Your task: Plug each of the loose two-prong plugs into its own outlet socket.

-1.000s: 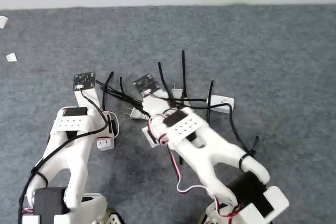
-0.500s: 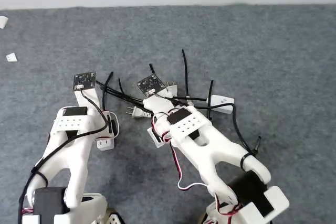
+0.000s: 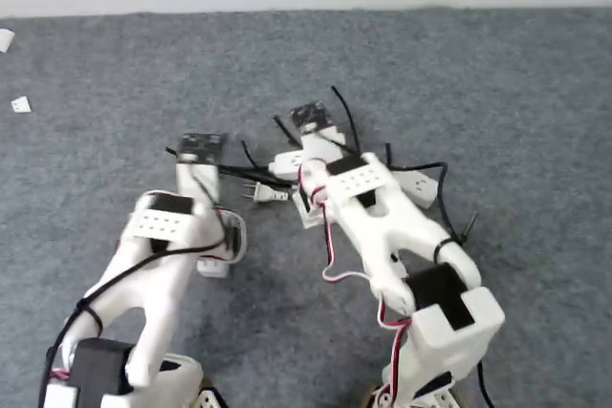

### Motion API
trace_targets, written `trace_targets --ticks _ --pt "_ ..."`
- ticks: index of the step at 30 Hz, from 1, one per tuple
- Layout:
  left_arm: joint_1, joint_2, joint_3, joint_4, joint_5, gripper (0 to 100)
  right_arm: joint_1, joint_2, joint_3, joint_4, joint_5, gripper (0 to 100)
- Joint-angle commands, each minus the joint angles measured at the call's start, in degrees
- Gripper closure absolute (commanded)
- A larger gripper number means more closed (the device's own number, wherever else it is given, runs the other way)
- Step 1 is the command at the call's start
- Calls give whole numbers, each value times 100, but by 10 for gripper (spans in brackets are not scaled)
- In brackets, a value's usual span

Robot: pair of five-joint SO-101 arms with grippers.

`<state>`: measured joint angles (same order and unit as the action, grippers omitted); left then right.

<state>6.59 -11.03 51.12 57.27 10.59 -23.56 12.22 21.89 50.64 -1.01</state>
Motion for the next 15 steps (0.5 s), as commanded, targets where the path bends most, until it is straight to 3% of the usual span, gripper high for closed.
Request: trace_targets --ticks 1,6,10,15 --pt "862 167 48 149 387 988 347 -31 -440 31 105 974" --pt "1635 176 -119 123 879 986 497 -259 -510 558 193 970" --pt "1741 193 -145 -185 1160 980 400 -1165 -193 1341 -9 968" --pt "1767 176 -127 -167 1319 878 576 -2879 1134 1358 176 968"
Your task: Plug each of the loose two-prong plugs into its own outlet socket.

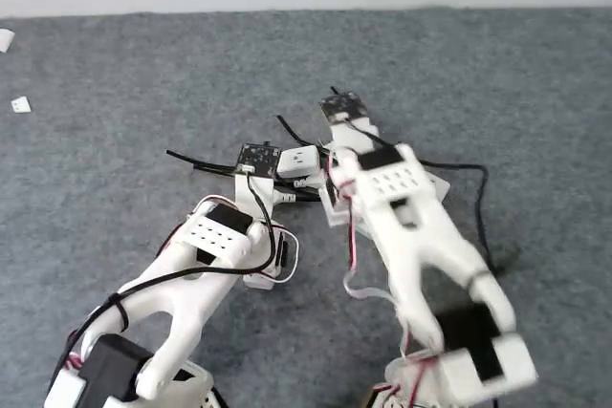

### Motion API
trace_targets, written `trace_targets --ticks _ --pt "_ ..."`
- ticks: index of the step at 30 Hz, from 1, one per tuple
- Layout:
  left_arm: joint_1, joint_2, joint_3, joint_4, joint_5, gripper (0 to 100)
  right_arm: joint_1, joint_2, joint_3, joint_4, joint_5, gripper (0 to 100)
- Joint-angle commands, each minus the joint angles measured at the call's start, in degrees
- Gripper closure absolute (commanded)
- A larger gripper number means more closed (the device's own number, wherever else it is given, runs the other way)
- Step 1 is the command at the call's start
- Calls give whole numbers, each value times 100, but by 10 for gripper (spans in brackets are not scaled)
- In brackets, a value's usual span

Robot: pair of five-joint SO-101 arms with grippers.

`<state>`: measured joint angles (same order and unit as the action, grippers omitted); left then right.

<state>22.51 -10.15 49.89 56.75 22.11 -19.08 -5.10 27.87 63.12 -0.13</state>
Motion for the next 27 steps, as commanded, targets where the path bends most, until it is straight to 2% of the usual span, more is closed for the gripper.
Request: trace_targets --ticks 1,5,8,13,19,21,25,27 --pt "123 88 -4 -114 237 860 119 -1473 844 119 97 968" --pt "105 79 4 -35 202 830 -84 -2422 2084 -127 176 955" --pt "132 70 -13 18 18 829 84 -2703 2558 -426 273 915" --pt "149 -105 4 167 -387 826 136 -2800 2646 -479 290 908" --pt "132 -1169 435 158 -484 824 154 -2800 2646 -488 299 908" --pt "88 -1530 585 185 -484 792 171 -2800 2646 -479 308 908" --pt "-141 -2215 927 264 -492 731 708 -2756 2646 -488 308 908" --pt "-211 -2514 1121 264 -756 723 1042 -2738 2681 -541 308 909"
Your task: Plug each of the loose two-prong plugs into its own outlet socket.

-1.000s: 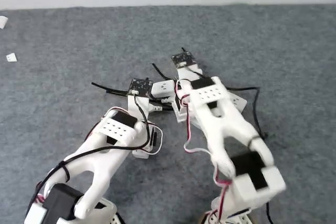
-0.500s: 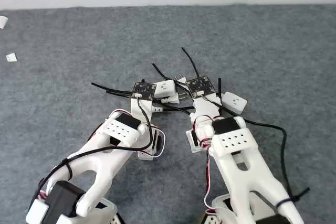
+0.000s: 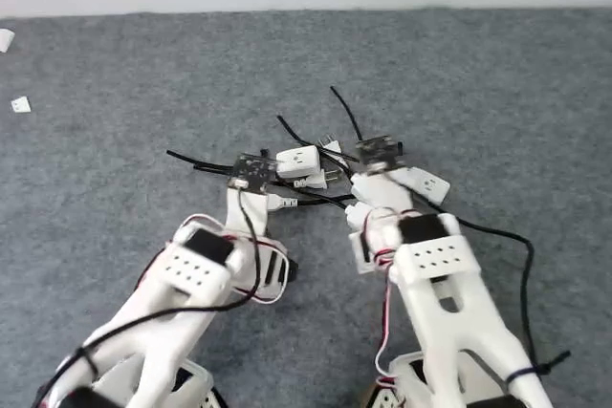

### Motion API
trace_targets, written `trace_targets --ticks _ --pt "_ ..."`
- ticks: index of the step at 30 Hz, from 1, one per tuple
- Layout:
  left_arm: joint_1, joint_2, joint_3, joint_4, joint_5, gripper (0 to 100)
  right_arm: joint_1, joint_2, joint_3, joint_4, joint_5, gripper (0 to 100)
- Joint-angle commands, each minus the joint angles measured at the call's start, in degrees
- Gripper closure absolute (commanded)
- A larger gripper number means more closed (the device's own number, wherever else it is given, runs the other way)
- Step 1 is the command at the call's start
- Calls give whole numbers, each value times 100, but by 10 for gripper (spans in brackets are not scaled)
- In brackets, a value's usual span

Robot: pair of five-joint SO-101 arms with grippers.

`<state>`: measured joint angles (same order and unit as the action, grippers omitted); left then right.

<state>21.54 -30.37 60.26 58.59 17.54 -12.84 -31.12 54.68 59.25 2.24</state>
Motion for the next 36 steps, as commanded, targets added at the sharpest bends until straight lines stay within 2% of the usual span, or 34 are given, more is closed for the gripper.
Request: trace_targets --ticks 1,4,6,10,13,16,26,31,36 --pt "-79 -598 189 79 -413 723 558 -136 70 -224 70 909" --pt "-18 -800 382 70 -466 723 734 -136 202 -400 79 909" --pt "-220 -862 400 79 -466 723 725 -136 237 -426 193 909" --pt "-1336 -870 391 105 -536 721 514 -127 281 -444 246 908" --pt "-2215 -844 347 79 -923 720 470 -66 396 -681 264 907" --pt "-2646 -712 295 -26 -1037 720 488 242 352 -804 273 907" --pt "-3051 738 -374 -185 -1046 720 804 1596 -422 -664 273 908" --pt "-3095 1354 -743 -167 -1064 720 822 1666 -519 -541 290 908" --pt "-3095 1389 -760 -167 -1064 720 831 1640 -519 -505 510 908"
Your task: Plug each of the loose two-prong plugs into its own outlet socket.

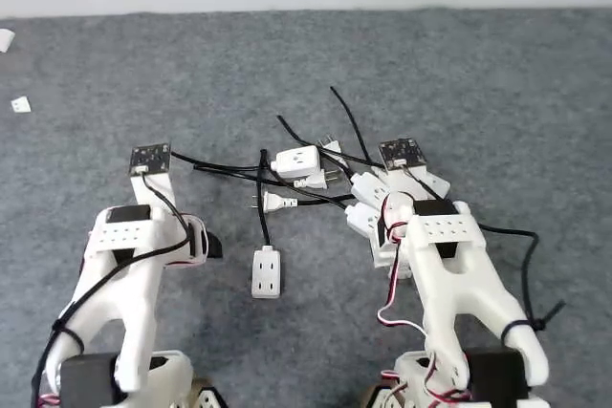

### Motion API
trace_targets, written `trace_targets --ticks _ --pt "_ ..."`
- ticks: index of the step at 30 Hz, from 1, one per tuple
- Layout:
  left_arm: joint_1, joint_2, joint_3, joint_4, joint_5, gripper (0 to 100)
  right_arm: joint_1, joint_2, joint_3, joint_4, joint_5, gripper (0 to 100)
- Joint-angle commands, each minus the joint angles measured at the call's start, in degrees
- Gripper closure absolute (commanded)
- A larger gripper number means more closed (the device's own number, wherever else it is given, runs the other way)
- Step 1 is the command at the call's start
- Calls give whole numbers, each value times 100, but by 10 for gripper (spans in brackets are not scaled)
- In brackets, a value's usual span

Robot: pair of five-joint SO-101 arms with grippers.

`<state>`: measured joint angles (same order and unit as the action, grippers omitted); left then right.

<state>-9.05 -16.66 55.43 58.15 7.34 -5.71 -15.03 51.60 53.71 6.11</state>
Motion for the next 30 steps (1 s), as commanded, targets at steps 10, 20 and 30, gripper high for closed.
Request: trace_targets --ticks 10,20,30 --pt "-35 18 -286 -141 -53 720 391 13 -246 110 281 908" --pt "-35 18 -277 -132 -53 720 -57 101 -202 119 413 907" --pt "-35 18 -268 -132 -53 720 -92 690 -598 198 422 905"
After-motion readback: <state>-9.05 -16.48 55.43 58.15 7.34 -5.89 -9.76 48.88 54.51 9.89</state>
